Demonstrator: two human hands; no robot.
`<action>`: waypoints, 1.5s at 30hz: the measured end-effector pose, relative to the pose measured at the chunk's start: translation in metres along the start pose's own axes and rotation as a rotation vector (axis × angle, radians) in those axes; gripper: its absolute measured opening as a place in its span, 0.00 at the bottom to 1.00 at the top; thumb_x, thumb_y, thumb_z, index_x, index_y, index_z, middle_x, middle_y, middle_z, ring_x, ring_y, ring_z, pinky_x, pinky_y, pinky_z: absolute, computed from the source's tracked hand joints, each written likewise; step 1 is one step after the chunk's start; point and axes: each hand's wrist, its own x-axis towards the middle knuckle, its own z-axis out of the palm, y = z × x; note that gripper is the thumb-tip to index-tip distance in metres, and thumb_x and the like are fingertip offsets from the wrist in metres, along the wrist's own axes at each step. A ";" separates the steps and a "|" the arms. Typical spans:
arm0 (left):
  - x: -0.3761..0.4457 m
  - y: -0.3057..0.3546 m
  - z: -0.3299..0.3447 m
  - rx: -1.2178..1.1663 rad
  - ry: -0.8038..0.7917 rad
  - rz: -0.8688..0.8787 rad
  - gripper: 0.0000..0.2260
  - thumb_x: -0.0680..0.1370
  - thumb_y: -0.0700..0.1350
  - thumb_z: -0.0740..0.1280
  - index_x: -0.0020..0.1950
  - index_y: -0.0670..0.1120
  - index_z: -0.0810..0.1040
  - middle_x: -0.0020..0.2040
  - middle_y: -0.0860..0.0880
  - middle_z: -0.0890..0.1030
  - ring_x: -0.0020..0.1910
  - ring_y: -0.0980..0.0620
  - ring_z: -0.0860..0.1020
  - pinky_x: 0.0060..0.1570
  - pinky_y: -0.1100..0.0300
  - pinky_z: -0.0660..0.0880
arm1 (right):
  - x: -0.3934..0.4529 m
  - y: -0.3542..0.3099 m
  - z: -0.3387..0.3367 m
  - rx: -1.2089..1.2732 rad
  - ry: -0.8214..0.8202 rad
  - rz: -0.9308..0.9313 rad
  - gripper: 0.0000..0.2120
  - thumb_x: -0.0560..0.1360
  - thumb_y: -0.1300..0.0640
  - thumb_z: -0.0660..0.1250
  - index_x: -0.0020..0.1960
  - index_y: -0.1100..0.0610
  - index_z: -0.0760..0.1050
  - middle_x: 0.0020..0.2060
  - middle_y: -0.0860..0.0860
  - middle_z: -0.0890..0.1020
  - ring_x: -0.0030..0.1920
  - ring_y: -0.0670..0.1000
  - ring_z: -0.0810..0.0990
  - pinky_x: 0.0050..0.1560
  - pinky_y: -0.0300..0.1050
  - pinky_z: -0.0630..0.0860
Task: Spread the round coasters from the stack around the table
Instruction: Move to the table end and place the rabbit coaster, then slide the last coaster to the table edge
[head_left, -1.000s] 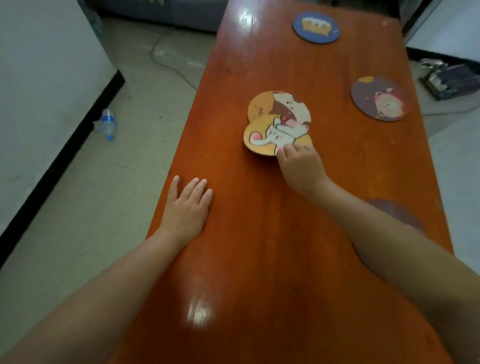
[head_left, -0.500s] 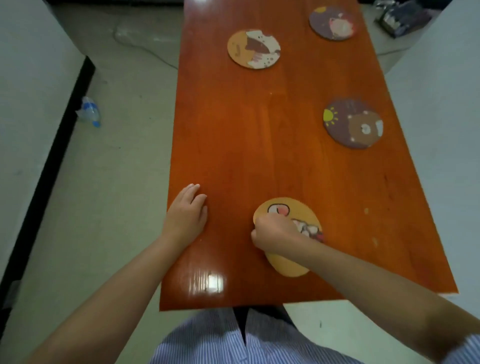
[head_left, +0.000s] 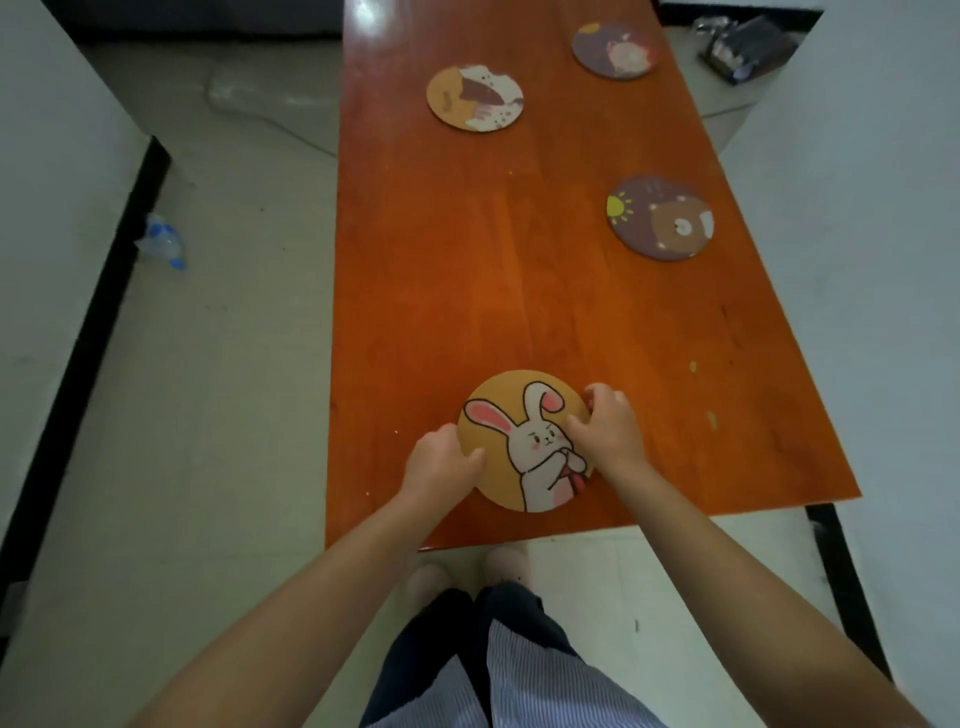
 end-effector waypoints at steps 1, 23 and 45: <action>0.003 0.005 0.004 -0.065 0.006 -0.092 0.16 0.75 0.48 0.65 0.60 0.42 0.71 0.46 0.48 0.74 0.43 0.51 0.72 0.35 0.60 0.72 | 0.002 0.001 -0.001 0.047 -0.022 0.029 0.18 0.74 0.60 0.65 0.63 0.63 0.70 0.58 0.60 0.76 0.58 0.58 0.74 0.54 0.50 0.74; 0.041 0.067 0.032 -0.021 0.254 0.066 0.16 0.75 0.39 0.66 0.62 0.41 0.69 0.44 0.46 0.76 0.44 0.48 0.75 0.39 0.56 0.70 | 0.041 0.070 -0.036 0.119 -0.018 0.027 0.15 0.74 0.61 0.67 0.59 0.65 0.72 0.52 0.62 0.80 0.50 0.58 0.78 0.42 0.46 0.73; 0.120 -0.090 -0.185 0.692 0.085 0.514 0.25 0.79 0.51 0.56 0.73 0.44 0.57 0.76 0.44 0.57 0.75 0.46 0.52 0.73 0.50 0.54 | 0.074 -0.200 0.096 -0.080 0.044 -0.135 0.25 0.79 0.48 0.55 0.74 0.55 0.58 0.76 0.56 0.56 0.76 0.57 0.51 0.75 0.59 0.49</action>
